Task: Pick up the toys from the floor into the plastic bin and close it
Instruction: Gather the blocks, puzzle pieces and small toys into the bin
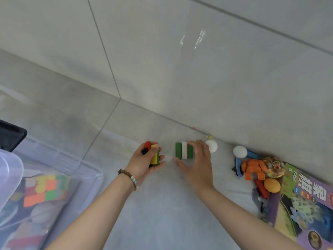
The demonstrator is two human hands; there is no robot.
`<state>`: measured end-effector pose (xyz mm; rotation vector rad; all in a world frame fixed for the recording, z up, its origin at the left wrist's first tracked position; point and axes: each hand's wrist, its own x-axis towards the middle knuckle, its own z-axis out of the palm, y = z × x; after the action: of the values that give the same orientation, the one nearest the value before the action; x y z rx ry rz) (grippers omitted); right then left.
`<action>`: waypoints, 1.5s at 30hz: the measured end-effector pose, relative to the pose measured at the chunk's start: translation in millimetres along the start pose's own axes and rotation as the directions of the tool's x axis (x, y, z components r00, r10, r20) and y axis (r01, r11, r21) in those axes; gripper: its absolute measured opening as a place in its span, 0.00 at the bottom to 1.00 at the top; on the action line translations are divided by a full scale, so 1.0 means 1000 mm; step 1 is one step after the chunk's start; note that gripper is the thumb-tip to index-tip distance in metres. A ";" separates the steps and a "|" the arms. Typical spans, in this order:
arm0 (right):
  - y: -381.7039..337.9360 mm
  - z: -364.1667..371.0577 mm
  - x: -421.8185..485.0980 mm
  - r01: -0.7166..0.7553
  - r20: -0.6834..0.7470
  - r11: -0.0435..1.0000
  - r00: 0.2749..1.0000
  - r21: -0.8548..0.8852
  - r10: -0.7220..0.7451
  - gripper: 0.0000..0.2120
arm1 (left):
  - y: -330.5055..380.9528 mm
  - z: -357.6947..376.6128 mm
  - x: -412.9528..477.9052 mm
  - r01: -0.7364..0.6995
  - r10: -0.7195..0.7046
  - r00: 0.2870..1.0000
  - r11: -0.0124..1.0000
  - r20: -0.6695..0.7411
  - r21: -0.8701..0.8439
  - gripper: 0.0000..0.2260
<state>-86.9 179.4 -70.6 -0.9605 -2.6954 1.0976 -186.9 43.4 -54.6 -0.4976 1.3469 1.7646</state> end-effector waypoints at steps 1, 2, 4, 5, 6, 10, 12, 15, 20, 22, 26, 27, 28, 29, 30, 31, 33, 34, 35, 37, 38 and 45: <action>-0.004 0.003 0.002 -0.029 -0.011 1.000 1.000 0.006 0.030 0.26 | -0.002 0.001 -0.002 0.003 -0.003 1.000 1.000 0.014 -0.003 0.06; -0.007 0.006 0.004 -0.038 -0.020 0.999 0.999 -0.007 0.038 0.26 | -0.004 0.003 -0.004 0.005 -0.005 1.000 1.000 0.024 -0.004 0.06; -0.011 0.011 0.007 -0.039 -0.049 0.999 0.998 -0.034 0.037 0.25 | -0.008 0.004 -0.005 0.014 -0.014 0.999 1.000 0.029 -0.010 0.08; -0.011 0.011 0.008 -0.038 -0.057 0.999 0.998 -0.038 0.036 0.25 | -0.009 0.004 -0.006 0.022 -0.021 0.999 1.000 0.032 -0.017 0.09; -0.012 0.010 0.010 -0.034 -0.055 0.998 0.998 -0.044 0.032 0.26 | -0.009 0.005 -0.006 0.030 -0.029 0.999 0.999 0.039 -0.027 0.10; -0.013 -0.001 0.017 -0.116 0.003 0.989 0.993 0.087 0.116 0.29 | -0.005 0.008 -0.006 0.065 -0.059 0.996 0.993 0.070 -0.094 0.11; -0.023 -0.010 0.016 -0.217 0.037 0.917 0.975 0.336 0.217 0.29 | -0.004 0.012 -0.006 0.099 -0.086 0.992 0.985 0.095 -0.141 0.14; -0.043 -0.022 0.003 -0.197 0.105 0.835 0.980 0.514 0.167 0.29 | -0.006 0.017 -0.003 0.171 -0.143 0.971 0.976 0.189 -0.138 0.26; -0.051 -0.037 -0.012 -0.085 0.229 0.861 0.973 0.502 -0.038 0.26 | -0.009 0.032 -0.003 0.160 -0.118 0.962 0.974 0.245 -0.160 0.21; -0.035 -0.048 -0.005 -0.011 0.082 0.899 0.996 0.438 -0.028 0.18 | -0.010 0.036 -0.001 0.102 -0.089 0.981 0.993 0.173 -0.067 0.11; 0.011 -0.071 0.021 0.019 -0.148 0.967 0.989 0.255 0.020 0.19 | -0.012 0.045 0.000 0.069 -0.078 0.991 0.995 0.112 0.079 0.08; 0.019 -0.071 0.027 -0.014 -0.125 0.971 0.991 0.237 0.045 0.21 | -0.013 0.047 0.000 0.066 -0.074 0.992 0.994 0.104 0.085 0.08; 0.024 -0.069 0.032 -0.036 -0.106 0.977 0.993 0.211 0.060 0.23 | -0.014 0.049 0.000 0.062 -0.071 0.993 0.994 0.099 0.089 0.08; 0.027 -0.065 0.035 -0.047 -0.100 0.984 0.993 0.171 0.065 0.24 | -0.015 0.050 0.000 0.059 -0.068 0.993 0.994 0.096 0.090 0.07; 0.028 -0.058 0.037 -0.058 -0.105 0.990 0.992 0.127 0.071 0.25 | -0.016 0.050 0.000 0.059 -0.067 0.993 0.994 0.092 0.089 0.07; 0.028 -0.052 0.038 -0.076 -0.116 0.993 0.989 0.091 0.086 0.26 | -0.016 0.051 0.000 0.059 -0.066 0.994 0.995 0.089 0.085 0.07; 0.024 -0.039 0.039 -0.120 -0.145 0.992 0.982 0.041 0.124 0.26 | -0.016 0.050 0.000 0.062 -0.066 0.995 0.996 0.076 0.062 0.06; 0.022 -0.033 0.039 -0.133 -0.164 0.991 0.977 0.012 0.133 0.25 | -0.016 0.050 0.000 0.065 -0.068 0.995 0.997 0.068 0.048 0.06; 0.021 -0.029 0.039 -0.148 -0.180 0.989 0.973 -0.022 0.141 0.25 | -0.015 0.049 -0.001 0.067 -0.069 0.996 0.997 0.062 0.037 0.05; 0.020 -0.025 0.041 -0.175 -0.201 0.982 0.966 -0.063 0.160 0.21 | -0.014 0.047 -0.002 0.067 -0.069 0.996 0.997 0.054 0.037 0.05; 0.020 -0.024 0.041 -0.191 -0.203 0.979 0.963 -0.063 0.175 0.19 | -0.014 0.045 -0.003 0.068 -0.070 0.996 0.997 0.048 0.041 0.05; 0.030 -0.039 0.039 -0.235 -0.113 0.972 0.966 -0.009 0.232 0.08 | -0.013 0.036 -0.007 0.081 -0.081 0.997 0.996 0.010 0.038 0.06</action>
<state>-91.0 241.5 -67.4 -1.3298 -2.5601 1.0170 -166.2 75.3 -44.6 -0.5142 1.3311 1.6713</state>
